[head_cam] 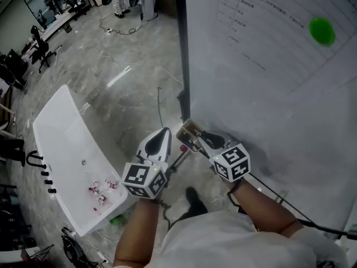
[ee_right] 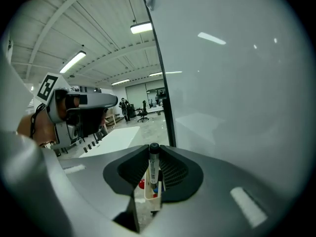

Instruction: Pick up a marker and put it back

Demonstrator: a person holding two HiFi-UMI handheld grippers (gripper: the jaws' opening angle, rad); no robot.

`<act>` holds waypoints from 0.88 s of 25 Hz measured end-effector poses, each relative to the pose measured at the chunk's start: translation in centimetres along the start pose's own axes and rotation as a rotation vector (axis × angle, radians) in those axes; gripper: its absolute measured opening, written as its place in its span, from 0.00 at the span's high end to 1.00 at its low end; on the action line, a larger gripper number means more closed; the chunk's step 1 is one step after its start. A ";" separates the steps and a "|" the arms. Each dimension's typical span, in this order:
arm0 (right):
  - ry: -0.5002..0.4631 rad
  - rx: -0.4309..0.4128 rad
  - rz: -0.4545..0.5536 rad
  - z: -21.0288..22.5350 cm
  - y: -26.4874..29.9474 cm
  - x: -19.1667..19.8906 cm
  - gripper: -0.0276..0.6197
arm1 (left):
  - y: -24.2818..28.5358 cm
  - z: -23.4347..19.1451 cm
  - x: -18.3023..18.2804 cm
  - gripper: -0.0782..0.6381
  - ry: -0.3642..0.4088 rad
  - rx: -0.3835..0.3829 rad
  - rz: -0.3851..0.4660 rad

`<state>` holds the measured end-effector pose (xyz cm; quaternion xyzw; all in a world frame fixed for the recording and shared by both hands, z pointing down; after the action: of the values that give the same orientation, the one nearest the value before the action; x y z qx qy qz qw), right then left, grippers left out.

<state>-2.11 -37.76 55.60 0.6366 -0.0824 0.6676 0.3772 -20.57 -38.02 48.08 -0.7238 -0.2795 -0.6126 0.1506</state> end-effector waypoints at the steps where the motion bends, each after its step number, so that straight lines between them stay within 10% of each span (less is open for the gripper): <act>1: 0.005 0.004 -0.020 0.2 0.4 0.9 0.85 | 0.2 -0.3 0.6 0.88 -0.002 0.005 -0.011; 22: 0.031 0.022 -0.044 0.4 0.3 2.8 0.85 | 0.2 -0.2 2.9 0.88 -0.037 0.025 -0.046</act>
<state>-1.70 -37.09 58.32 0.6319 -0.0554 0.6698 0.3860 -20.34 -37.67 50.98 -0.7266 -0.3065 -0.5988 0.1403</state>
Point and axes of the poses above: the fingertips, and each gripper's own axes: y forward along the fingers, z to its right, x out of its underside, the point moved 7 cm from there along -y, backward along the fingers, and after that the axes turned 1 degree about y, right-handed, at the moved point
